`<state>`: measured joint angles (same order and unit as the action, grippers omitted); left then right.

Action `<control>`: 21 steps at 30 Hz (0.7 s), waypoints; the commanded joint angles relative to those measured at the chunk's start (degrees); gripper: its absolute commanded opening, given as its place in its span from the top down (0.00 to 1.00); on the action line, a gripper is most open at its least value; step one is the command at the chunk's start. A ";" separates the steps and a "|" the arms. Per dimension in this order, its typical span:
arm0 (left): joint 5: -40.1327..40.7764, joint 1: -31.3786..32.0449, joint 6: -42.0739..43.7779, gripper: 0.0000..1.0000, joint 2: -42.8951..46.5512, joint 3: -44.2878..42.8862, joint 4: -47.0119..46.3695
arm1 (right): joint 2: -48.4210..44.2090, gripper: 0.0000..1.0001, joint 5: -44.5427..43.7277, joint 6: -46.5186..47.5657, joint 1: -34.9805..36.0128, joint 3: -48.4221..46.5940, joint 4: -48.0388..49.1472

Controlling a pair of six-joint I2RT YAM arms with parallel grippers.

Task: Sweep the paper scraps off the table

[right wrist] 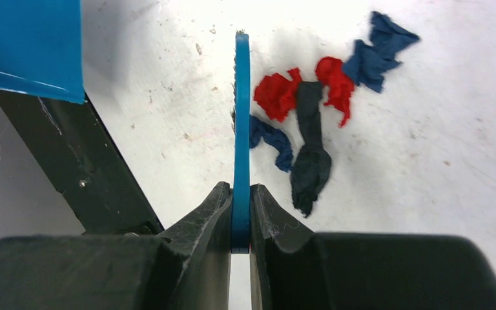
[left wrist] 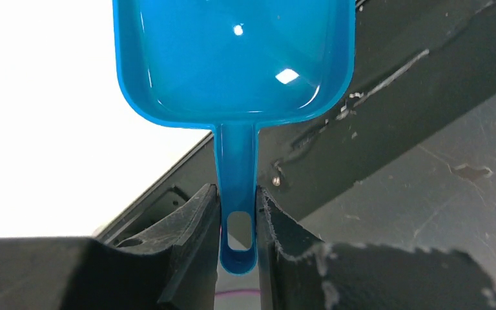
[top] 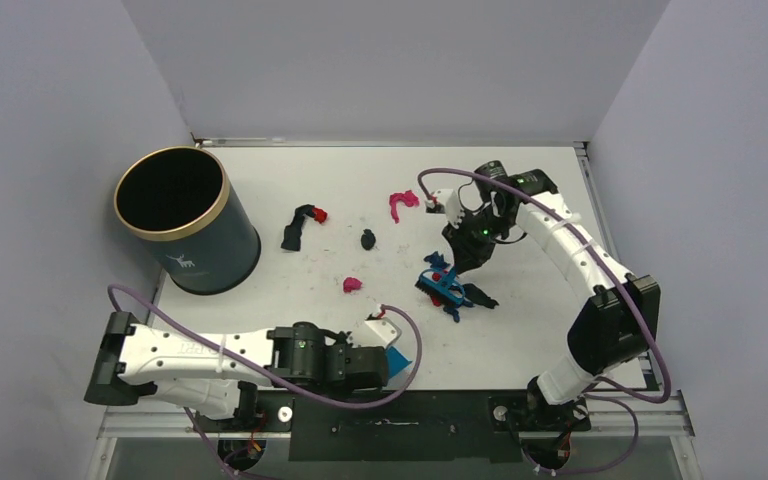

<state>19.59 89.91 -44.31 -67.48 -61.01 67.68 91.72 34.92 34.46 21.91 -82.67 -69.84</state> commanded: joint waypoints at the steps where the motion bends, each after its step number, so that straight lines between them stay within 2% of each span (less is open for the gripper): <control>1: 3.88 -0.86 6.83 1.00 -5.37 -3.93 -9.39 | -2.96 0.95 -0.49 3.05 -4.49 -5.46 -5.20; 4: 3.15 -3.62 9.60 1.00 -9.10 -5.06 -12.44 | -2.90 0.95 -4.23 2.90 -8.79 -8.83 -6.04; 5: 2.76 -4.76 10.65 1.00 -10.01 -5.21 -13.53 | -3.33 0.95 -8.30 1.81 -9.77 -9.34 -4.92; 8: 0.45 -8.63 13.01 1.00 -11.44 -4.87 -17.56 | -6.13 0.95 -20.83 -1.91 -10.58 -5.97 2.15; 11: -3.07 -12.72 15.06 1.00 -11.98 -3.88 -21.34 | -8.43 0.95 -27.80 -3.57 -10.53 -1.62 6.84; 15: -4.98 -14.89 18.52 1.00 -14.07 -4.12 -23.58 | -8.88 0.95 -30.77 -5.63 -9.65 3.50 9.95; 21: -9.09 -16.73 23.23 1.00 -21.18 -7.26 -24.52 | -7.40 0.95 -29.16 -10.18 -5.75 9.01 11.86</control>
<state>14.41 74.08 -25.61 -85.08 -64.64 46.72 84.12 7.35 28.60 13.21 -75.64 -61.49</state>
